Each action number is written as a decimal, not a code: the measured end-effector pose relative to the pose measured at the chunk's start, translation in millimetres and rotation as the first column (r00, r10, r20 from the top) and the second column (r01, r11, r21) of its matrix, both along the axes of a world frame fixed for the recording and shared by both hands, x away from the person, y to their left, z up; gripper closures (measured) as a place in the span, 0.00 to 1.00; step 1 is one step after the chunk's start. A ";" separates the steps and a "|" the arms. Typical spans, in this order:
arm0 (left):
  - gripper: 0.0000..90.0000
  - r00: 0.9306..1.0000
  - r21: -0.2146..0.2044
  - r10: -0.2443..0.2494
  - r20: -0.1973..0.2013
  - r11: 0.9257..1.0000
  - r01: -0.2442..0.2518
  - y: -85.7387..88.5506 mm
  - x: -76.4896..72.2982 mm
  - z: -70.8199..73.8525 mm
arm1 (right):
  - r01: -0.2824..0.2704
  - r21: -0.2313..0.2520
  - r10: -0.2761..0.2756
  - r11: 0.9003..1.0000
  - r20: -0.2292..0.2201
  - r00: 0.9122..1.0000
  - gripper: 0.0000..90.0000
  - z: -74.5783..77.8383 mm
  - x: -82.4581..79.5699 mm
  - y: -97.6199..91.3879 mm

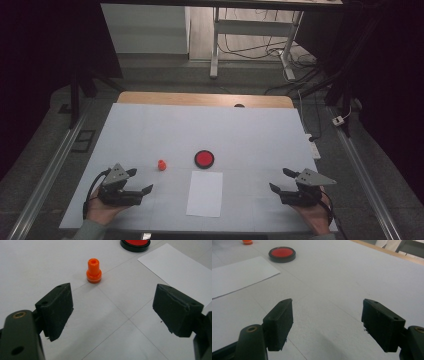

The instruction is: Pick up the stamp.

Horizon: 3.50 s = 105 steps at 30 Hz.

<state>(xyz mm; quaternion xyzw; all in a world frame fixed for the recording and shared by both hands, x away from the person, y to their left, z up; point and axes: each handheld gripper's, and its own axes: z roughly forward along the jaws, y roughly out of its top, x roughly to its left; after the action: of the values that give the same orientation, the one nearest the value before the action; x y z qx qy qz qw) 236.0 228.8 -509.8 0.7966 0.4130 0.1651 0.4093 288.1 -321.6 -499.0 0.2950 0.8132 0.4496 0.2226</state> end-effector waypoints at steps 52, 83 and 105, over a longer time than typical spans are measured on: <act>0.24 0.998 -0.020 -0.058 0.035 0.998 0.059 -14.8 16.2 26.1 | -0.029 0.016 0.029 0.999 0.004 1.000 0.36 4.6 -0.2 7.8; 0.29 0.998 0.055 -0.031 -0.059 0.998 0.035 -38.1 82.9 9.1 | -0.033 -0.002 0.032 0.999 -0.019 0.999 0.37 -2.2 1.3 16.2; 0.49 0.999 0.096 -0.026 -0.037 0.995 0.030 -38.9 87.8 -12.9 | -0.010 -0.005 0.010 1.000 0.003 1.000 0.39 -1.2 0.0 12.3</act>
<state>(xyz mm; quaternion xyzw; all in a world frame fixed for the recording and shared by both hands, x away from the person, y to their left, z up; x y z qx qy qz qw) 323.8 189.9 -522.7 0.8240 0.4007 0.1647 0.3650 288.1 -309.2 -500.2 0.2899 0.8154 0.4492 0.2222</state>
